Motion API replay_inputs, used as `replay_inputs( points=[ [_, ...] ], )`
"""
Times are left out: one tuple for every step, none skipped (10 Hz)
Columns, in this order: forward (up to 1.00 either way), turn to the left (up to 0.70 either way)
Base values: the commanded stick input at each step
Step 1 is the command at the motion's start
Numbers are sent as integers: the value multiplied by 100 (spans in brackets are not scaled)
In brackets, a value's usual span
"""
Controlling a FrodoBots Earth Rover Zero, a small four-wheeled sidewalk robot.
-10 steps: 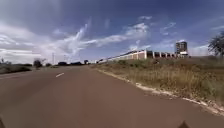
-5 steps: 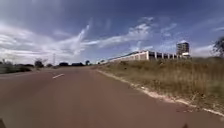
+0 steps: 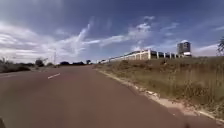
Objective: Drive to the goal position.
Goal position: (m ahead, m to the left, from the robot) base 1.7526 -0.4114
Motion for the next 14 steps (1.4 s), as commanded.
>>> replay_inputs(
  points=[
    [0, 0],
    [0, 0],
    [0, 0],
    [0, 0],
    [0, 0],
    [0, 0],
    [0, 0],
    [0, 0],
    [0, 0],
    [100, 0],
    [100, 0],
    [100, 0],
    [100, 26],
    [100, 31]
  ],
)
